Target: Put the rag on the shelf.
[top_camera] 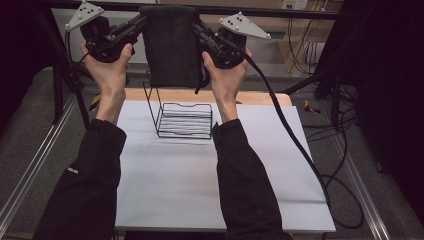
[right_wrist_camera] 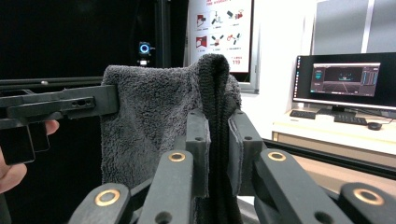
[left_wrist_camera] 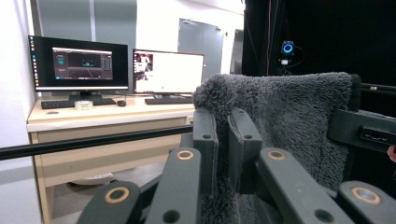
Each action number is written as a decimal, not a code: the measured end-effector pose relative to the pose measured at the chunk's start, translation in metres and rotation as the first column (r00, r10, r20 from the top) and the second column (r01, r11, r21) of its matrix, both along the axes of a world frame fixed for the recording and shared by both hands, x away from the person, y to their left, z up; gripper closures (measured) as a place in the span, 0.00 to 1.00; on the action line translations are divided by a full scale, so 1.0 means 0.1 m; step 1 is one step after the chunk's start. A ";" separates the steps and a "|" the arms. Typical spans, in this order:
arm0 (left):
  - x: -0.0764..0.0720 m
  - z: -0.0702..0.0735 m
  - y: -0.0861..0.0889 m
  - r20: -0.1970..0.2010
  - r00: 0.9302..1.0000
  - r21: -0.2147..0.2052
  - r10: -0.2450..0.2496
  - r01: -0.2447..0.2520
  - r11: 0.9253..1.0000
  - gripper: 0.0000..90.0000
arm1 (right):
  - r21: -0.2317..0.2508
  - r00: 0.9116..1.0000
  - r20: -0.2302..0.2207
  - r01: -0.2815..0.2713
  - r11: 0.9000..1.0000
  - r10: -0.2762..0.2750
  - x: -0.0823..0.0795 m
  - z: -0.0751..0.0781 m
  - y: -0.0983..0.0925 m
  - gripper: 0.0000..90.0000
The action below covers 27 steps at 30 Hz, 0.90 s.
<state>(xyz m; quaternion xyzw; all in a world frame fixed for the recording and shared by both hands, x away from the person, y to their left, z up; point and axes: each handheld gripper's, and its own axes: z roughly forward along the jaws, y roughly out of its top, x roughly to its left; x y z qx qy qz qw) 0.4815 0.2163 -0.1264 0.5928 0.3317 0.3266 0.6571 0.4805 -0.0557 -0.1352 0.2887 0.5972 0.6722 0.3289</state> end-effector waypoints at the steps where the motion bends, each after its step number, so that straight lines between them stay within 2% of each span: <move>1: 0.02 0.00 0.00 -0.005 1.000 -0.001 0.000 0.000 1.000 0.91 | 0.002 1.000 0.001 0.002 1.000 -0.002 0.02 0.00 0.00 0.90; 7: 0.13 0.01 0.01 0.005 1.000 -0.003 0.021 -0.021 1.000 0.91 | -0.013 1.000 0.005 0.015 1.000 -0.015 0.13 0.01 0.02 0.90; 9: 0.17 0.02 0.01 0.004 1.000 -0.021 0.022 -0.022 1.000 0.91 | -0.001 1.000 0.002 0.015 1.000 -0.015 0.16 0.03 0.03 0.90; 12: 0.22 0.05 0.01 0.007 0.999 -0.011 0.035 -0.035 0.999 0.91 | -0.024 0.999 0.020 0.030 0.999 -0.030 0.21 0.06 0.05 0.90; 16: 0.28 0.04 0.00 0.006 0.999 -0.009 0.039 -0.039 0.999 0.91 | -0.005 0.999 -0.001 0.038 0.999 -0.038 0.30 0.06 0.04 0.89; 17: 0.30 0.03 -0.01 0.023 0.999 0.001 0.046 -0.046 0.999 0.91 | -0.005 0.999 -0.006 0.038 0.999 -0.038 0.32 0.05 0.04 0.90; 20: 0.34 -0.03 -0.01 -0.001 0.999 -0.002 0.040 -0.040 0.999 0.91 | -0.022 0.999 -0.007 0.052 0.998 -0.052 0.36 0.03 0.04 0.89; 27: 0.37 -0.15 0.03 -0.023 0.999 0.011 0.038 -0.038 0.999 0.91 | -0.038 0.998 -0.034 0.045 0.998 -0.047 0.43 -0.07 0.06 0.89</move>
